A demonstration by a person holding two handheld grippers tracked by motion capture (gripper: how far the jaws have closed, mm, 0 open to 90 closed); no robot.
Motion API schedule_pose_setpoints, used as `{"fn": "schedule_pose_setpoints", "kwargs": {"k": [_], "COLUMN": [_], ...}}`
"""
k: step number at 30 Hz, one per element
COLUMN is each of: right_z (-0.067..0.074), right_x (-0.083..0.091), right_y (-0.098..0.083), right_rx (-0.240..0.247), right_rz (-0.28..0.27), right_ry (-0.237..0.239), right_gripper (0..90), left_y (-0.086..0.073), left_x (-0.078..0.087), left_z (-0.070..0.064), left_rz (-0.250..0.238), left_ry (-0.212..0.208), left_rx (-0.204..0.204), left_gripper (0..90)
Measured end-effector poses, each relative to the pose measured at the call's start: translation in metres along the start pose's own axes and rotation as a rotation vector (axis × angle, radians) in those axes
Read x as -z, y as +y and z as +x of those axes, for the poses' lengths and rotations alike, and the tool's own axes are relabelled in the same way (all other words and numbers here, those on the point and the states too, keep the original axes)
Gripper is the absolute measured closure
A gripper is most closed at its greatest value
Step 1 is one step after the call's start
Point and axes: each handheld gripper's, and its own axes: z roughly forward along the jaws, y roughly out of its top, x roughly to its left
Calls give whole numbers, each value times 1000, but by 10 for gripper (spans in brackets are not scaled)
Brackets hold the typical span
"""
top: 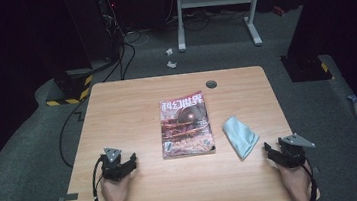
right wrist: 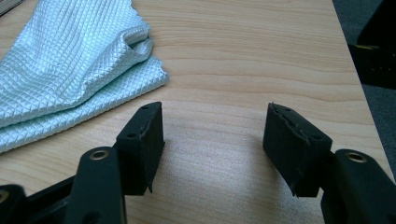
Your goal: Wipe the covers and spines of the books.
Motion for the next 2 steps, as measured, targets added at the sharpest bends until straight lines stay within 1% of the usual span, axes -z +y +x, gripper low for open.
{"fn": "schedule_pose_setpoints", "kwargs": {"k": [2], "right_z": [0], "right_x": [0], "right_y": [0], "right_rx": [-1], "right_rz": [1], "right_ry": [1], "right_gripper": [379], "left_y": [0], "left_x": [0], "left_z": [0], "left_rz": [0], "left_ry": [2], "left_rx": [2], "left_gripper": [315]}}
